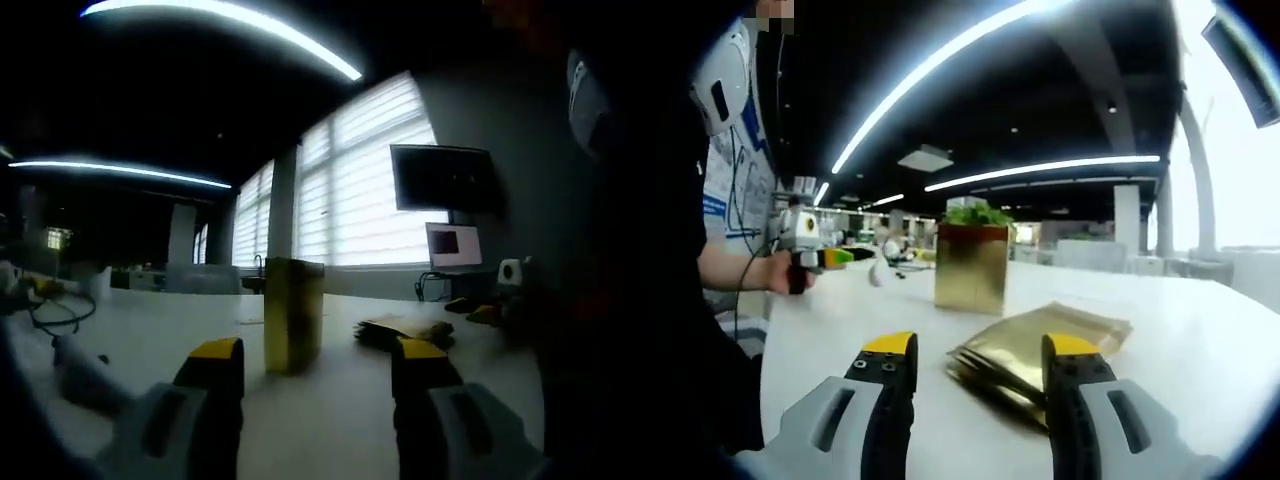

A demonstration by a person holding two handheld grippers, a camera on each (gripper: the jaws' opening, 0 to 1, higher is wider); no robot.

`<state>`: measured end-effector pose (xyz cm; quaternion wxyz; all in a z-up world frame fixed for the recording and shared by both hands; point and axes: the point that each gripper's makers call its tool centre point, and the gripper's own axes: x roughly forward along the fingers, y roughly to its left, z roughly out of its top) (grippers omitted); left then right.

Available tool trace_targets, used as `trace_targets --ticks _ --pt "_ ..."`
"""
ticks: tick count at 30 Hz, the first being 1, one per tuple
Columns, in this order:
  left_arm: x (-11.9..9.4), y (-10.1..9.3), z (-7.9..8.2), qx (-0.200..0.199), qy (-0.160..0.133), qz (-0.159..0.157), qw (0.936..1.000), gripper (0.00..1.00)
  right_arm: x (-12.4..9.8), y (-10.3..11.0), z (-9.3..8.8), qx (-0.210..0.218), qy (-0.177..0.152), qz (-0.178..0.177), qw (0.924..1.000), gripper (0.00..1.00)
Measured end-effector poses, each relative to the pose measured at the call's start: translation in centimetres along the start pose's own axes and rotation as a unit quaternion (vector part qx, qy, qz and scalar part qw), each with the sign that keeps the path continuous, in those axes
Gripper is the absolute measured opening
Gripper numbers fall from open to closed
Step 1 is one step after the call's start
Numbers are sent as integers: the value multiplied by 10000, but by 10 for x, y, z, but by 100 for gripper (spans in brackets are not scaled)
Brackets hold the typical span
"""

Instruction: Extract single mask from mask box in order stack masks on table

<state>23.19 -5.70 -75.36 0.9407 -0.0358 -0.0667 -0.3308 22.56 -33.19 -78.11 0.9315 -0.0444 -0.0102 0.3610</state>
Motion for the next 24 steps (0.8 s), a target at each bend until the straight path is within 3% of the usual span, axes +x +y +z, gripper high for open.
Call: trace_targets --ticks 19,24 --pt "4 -8 -8 173 172 -60 9997 63 -3 3 5 -53 -169 76 9998 45" --pt "0 1 -3 59 27 -8 10000 63 -3 6 7 -99 -197 73 9997 45"
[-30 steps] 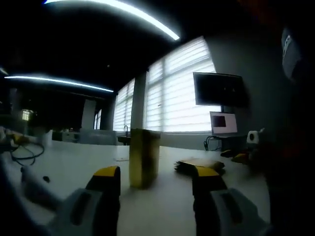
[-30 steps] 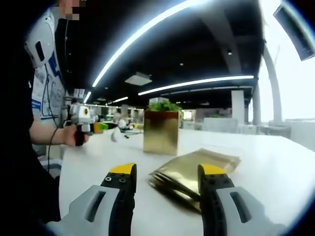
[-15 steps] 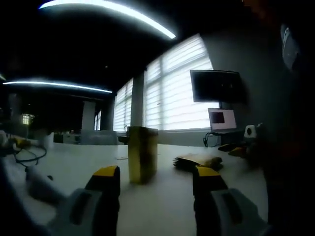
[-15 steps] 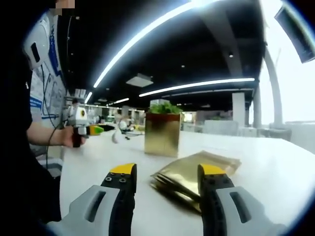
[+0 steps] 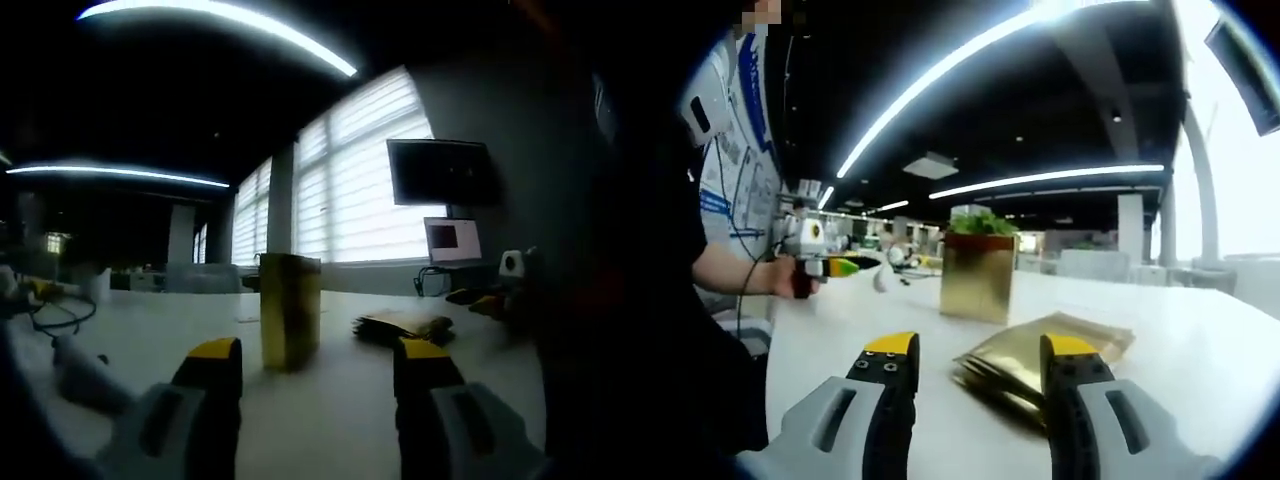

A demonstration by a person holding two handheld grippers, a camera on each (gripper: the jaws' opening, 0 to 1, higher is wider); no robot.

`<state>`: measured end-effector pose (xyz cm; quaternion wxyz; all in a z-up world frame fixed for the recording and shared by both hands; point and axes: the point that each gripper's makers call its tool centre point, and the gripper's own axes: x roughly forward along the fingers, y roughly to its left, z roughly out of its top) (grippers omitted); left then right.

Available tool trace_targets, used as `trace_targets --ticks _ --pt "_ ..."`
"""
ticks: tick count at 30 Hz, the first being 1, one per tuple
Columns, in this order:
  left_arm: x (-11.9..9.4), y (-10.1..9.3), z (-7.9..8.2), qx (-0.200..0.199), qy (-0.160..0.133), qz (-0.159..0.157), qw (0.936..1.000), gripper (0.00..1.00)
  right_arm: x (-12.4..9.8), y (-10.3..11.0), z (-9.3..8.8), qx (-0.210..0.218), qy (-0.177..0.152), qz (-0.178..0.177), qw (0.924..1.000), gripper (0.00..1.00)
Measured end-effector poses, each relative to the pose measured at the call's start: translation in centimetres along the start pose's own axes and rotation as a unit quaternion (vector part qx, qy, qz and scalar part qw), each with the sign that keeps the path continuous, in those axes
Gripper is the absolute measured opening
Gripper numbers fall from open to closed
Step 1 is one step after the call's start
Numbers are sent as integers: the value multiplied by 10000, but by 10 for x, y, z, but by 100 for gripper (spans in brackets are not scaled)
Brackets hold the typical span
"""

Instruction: Extract single mask from mask box in order stack masks on table

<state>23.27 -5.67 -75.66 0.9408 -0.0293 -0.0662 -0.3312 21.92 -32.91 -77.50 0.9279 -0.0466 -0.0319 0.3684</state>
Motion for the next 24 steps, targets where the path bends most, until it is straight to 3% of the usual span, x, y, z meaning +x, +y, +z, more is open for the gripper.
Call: trace_targets --ticks 24 --pt "-2 -7 0 -80 10 -18 10000 63 -2 -6 0 102 -86 15 9999 45"
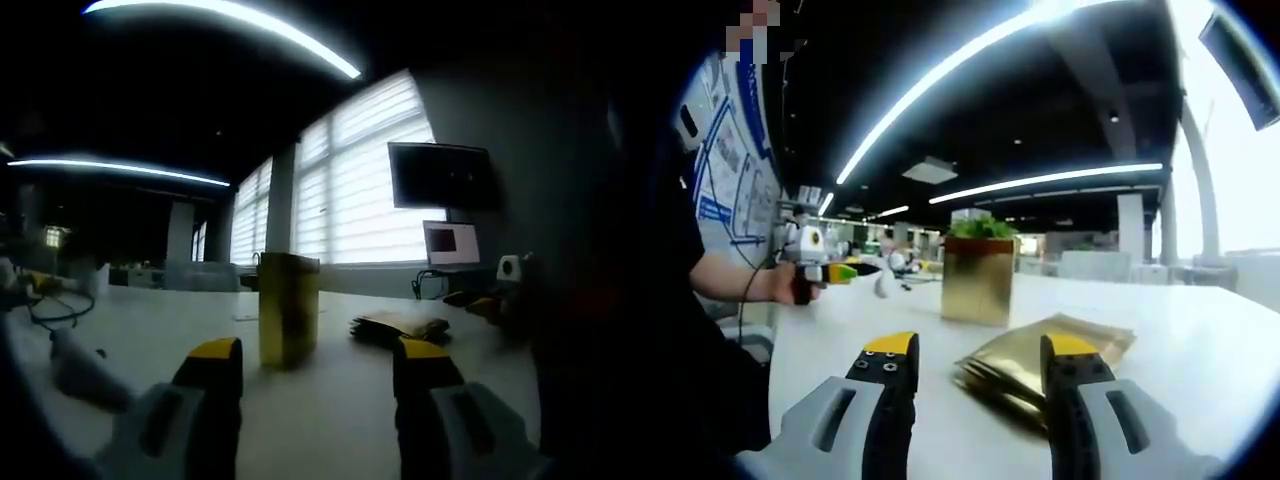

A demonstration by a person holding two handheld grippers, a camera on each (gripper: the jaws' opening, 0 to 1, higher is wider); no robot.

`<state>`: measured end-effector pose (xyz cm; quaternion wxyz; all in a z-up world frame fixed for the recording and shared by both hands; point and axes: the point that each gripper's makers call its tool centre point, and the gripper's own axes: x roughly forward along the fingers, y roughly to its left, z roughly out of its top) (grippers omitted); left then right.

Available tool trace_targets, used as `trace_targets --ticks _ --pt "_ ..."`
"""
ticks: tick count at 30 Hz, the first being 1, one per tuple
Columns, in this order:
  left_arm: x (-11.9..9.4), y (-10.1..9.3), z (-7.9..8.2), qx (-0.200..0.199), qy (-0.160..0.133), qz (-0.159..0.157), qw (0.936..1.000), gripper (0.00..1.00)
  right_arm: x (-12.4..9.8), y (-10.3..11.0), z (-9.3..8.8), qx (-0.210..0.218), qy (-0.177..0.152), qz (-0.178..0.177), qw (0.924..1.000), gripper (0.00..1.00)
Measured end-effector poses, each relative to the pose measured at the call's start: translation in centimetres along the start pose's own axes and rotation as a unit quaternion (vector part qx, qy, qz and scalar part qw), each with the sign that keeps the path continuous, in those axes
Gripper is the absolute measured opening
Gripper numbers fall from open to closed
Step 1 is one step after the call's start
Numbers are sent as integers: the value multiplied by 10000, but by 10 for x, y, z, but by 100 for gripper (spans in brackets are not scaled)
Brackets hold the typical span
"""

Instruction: Extract single mask from mask box in order stack masks on table

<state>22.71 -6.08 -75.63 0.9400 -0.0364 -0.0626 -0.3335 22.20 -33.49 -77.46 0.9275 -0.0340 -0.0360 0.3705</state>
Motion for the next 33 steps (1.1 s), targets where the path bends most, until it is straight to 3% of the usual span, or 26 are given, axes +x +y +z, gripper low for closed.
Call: trace_targets --ticks 33 --pt "-1 2 5 0 -157 -79 9998 63 0 7 -2 53 73 85 9999 45"
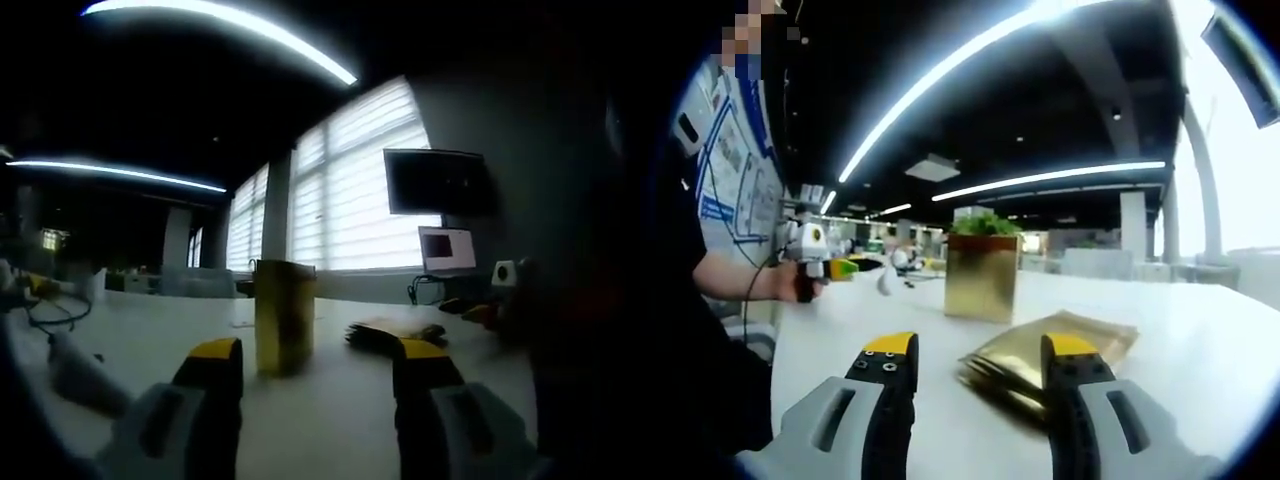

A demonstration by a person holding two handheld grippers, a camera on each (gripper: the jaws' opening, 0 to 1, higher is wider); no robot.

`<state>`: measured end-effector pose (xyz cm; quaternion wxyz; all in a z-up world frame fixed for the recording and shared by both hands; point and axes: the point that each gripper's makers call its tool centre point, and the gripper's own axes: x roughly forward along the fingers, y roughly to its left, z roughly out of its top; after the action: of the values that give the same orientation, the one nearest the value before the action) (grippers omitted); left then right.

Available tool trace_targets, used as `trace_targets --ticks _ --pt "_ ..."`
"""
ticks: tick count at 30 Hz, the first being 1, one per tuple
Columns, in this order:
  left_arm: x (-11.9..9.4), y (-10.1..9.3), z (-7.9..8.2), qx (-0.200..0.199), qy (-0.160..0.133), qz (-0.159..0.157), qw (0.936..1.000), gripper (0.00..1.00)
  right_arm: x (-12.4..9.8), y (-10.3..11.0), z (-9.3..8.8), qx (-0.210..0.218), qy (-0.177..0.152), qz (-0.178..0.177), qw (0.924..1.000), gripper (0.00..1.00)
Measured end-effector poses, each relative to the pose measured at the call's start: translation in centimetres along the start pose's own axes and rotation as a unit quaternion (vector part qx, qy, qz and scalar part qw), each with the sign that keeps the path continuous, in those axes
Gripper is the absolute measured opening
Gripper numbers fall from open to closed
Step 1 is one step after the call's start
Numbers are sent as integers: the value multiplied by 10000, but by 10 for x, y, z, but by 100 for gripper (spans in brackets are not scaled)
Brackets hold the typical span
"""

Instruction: Extract single mask from mask box in order stack masks on table

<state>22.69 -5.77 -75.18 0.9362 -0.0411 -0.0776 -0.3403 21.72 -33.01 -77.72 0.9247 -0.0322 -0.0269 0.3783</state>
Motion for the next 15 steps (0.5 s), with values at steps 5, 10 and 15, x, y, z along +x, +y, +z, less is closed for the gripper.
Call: trace_targets --ticks 5,10,15 --pt "-1 -1 3 -77 -72 25 9999 62 0 1 0 40 17 13 10000 44" --pt "-1 -2 2 -48 -34 -26 10000 58 1 5 -1 -3 42 89 10000 40" --pt "-1 -1 3 -41 -65 3 10000 58 0 4 -3 -31 67 128 9999 35"
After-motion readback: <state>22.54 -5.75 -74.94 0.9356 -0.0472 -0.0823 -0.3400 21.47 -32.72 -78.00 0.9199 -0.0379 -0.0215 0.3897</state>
